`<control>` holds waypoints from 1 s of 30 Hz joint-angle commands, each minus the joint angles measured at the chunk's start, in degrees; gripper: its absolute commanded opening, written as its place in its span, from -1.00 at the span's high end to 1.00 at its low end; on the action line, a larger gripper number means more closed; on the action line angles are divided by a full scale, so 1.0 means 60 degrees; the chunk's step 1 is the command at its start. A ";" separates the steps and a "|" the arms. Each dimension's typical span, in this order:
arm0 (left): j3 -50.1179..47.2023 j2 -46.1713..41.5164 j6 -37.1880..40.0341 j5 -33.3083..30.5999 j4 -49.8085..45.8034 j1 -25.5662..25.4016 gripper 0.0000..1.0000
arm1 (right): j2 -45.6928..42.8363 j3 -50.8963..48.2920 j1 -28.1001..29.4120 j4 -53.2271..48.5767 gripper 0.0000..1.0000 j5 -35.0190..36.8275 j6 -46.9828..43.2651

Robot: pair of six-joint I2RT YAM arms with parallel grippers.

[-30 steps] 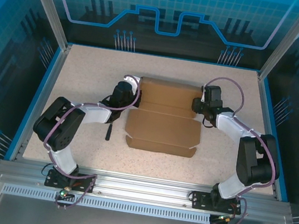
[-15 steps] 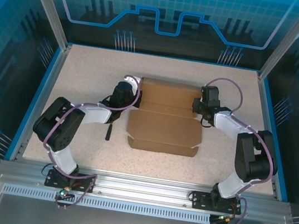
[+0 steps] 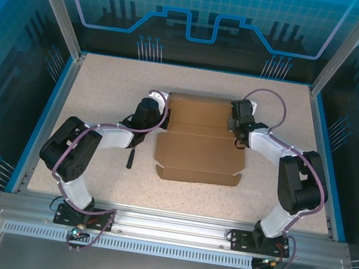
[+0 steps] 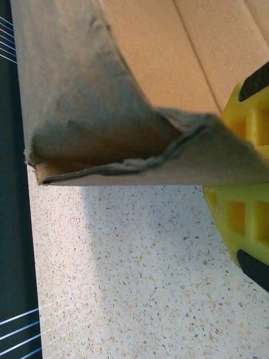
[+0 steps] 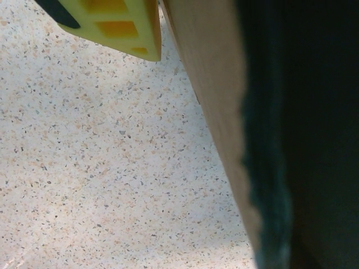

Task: Fold the paper box

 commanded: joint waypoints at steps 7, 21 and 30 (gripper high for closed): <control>-0.0014 -0.0250 -0.0194 -0.0138 0.0171 0.0080 1.00 | -0.0818 -0.0493 -0.0145 0.0145 0.24 -0.0796 -0.0610; -0.0053 -0.0146 -0.0153 -0.0337 0.0327 0.0052 1.00 | -0.3036 -0.1464 -0.0186 -0.0704 -0.52 -0.2670 -0.1219; -0.0223 0.0061 0.0224 -0.0353 0.0963 -0.0139 1.00 | -0.4525 -0.0219 -0.0918 -0.2652 -0.63 -0.3937 -0.2064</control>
